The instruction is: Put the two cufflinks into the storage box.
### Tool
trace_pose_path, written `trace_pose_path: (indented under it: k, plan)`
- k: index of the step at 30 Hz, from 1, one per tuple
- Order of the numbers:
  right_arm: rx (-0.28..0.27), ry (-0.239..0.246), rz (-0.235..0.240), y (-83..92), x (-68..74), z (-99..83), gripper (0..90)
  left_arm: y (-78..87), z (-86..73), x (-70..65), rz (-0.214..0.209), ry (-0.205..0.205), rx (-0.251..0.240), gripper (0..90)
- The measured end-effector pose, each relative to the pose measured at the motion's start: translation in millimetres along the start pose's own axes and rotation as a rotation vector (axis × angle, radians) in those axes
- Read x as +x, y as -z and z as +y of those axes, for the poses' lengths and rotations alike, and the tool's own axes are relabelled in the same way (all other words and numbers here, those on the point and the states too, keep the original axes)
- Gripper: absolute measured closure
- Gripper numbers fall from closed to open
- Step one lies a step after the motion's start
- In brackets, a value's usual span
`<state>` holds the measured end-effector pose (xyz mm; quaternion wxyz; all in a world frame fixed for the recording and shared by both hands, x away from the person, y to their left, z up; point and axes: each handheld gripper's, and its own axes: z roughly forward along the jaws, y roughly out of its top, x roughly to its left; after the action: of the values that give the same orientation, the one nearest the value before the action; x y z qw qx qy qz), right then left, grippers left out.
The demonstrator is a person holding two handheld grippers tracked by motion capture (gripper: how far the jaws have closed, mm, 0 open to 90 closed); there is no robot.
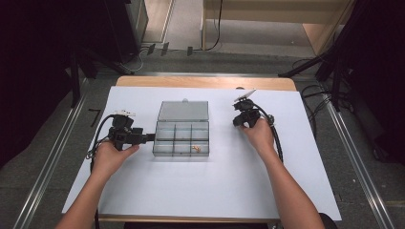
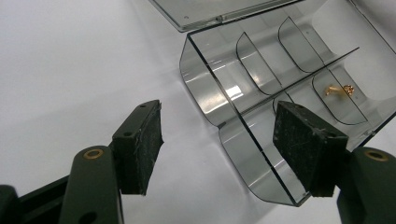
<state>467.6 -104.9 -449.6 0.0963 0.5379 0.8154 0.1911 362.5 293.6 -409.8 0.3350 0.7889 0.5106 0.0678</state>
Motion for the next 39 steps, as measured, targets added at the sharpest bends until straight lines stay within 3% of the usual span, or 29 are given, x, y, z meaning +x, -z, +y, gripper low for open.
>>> trace_pose_path:
  k: [12, 29, 39]
  plan:
    - [-0.015, 0.03, -0.022, 0.2, 3.1, -1.9, 76.7, -1.4, -0.3, -1.4, -0.001, -0.003, 0.004, 34.0]
    - [-0.027, 0.029, 0.023, 13.3, 6.2, -2.7, 76.6, -1.6, 0.2, -2.0, -0.005, -0.006, 0.002, 34.0]
    - [-0.031, 0.048, 0.048, 23.5, 16.2, -5.8, 76.6, -1.3, 2.4, -1.4, -0.011, -0.005, -0.006, 33.9]
